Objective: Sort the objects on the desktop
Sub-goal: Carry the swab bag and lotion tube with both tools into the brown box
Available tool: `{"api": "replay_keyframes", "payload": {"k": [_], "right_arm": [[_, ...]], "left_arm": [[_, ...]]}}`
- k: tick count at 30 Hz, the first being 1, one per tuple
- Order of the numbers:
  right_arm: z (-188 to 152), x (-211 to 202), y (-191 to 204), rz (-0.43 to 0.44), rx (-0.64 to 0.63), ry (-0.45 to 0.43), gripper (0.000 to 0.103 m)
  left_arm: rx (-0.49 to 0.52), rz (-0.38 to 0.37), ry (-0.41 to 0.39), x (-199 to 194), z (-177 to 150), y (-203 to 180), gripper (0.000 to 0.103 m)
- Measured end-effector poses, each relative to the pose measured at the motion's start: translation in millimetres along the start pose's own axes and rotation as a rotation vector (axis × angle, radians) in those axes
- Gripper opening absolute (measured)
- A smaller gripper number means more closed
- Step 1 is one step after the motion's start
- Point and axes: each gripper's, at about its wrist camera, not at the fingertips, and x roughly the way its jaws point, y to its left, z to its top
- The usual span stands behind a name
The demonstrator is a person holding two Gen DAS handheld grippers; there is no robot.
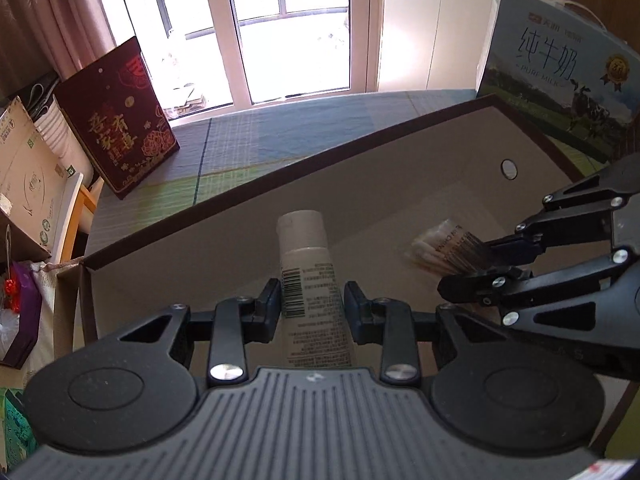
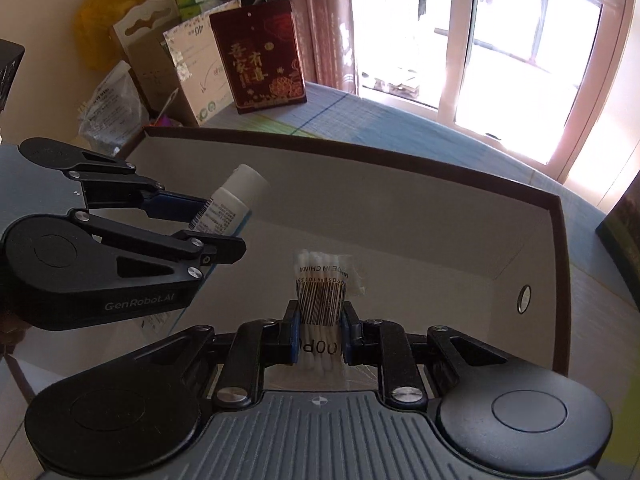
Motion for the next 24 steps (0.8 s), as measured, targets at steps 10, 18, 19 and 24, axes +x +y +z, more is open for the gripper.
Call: {"api": "replay_keyframes", "payload": {"k": [10, 18, 19, 24], "right_arm": [[6, 30, -9, -0.003, 0.019, 0.076, 0.016], [1, 27, -16, 0.013, 0.055, 0.080, 0.016], [1, 26, -17, 0.014, 0.059, 0.079, 0.016], [-1, 20, -18, 0.030, 0.087, 0.063, 0.021]], "left_arm": [[-0.013, -0.020, 0.063, 32, -2, 0, 0.029], [-0.003, -0.024, 0.055, 29, 1, 1, 0.026], [-0.002, -0.021, 0.052, 27, 2, 1, 0.026], [0.004, 0.002, 0.054, 22, 0, 1, 0.027]]}}
